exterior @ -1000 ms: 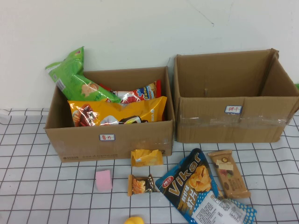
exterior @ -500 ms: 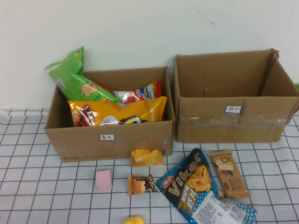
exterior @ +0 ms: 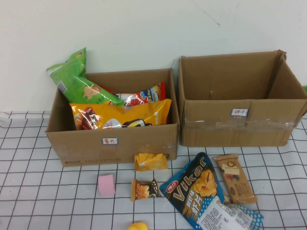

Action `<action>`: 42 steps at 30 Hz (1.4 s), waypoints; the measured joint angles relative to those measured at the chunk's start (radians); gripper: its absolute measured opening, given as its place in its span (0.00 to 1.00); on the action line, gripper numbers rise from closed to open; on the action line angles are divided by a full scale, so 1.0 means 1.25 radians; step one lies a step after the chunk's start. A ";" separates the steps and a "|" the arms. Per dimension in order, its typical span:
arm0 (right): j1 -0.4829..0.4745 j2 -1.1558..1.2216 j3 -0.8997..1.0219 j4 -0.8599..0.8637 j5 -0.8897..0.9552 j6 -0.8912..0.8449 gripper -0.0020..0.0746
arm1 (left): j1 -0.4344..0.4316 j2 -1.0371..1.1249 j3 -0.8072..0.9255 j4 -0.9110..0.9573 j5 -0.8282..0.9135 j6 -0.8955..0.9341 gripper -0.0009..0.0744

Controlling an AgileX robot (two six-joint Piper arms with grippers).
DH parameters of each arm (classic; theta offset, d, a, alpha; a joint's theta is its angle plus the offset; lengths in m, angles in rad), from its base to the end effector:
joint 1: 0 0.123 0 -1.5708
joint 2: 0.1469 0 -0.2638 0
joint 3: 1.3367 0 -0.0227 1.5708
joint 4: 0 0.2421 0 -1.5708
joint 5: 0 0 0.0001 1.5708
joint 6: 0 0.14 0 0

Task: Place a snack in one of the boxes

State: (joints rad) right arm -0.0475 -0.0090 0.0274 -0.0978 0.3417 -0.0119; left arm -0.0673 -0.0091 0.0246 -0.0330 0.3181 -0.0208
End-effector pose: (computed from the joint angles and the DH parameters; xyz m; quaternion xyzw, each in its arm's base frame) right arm 0.1131 -0.0100 0.1609 -0.0126 0.7961 -0.0588 0.6021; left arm 0.1139 -0.0091 0.1650 0.0091 0.7885 -0.0408 0.6136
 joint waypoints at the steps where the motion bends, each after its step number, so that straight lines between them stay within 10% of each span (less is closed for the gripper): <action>1: 0.000 0.000 0.000 0.000 0.000 -0.004 0.03 | 0.000 0.000 0.000 0.000 0.000 0.000 0.01; 22: 0.000 0.000 0.000 0.176 -0.073 -0.002 0.03 | 0.000 0.000 0.000 -0.004 0.000 -0.002 0.01; 31: 0.000 0.000 0.000 0.577 -0.105 0.097 0.03 | 0.000 0.000 0.002 -0.716 -0.118 -0.322 0.01; 42: 0.000 0.000 0.000 0.632 -0.106 0.108 0.03 | 0.000 0.000 0.002 -0.811 -0.198 -0.182 0.01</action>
State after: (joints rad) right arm -0.0475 -0.0090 0.0274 0.6927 0.2097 0.1232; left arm -0.0673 -0.0091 0.0267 -1.0474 0.0704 -0.2478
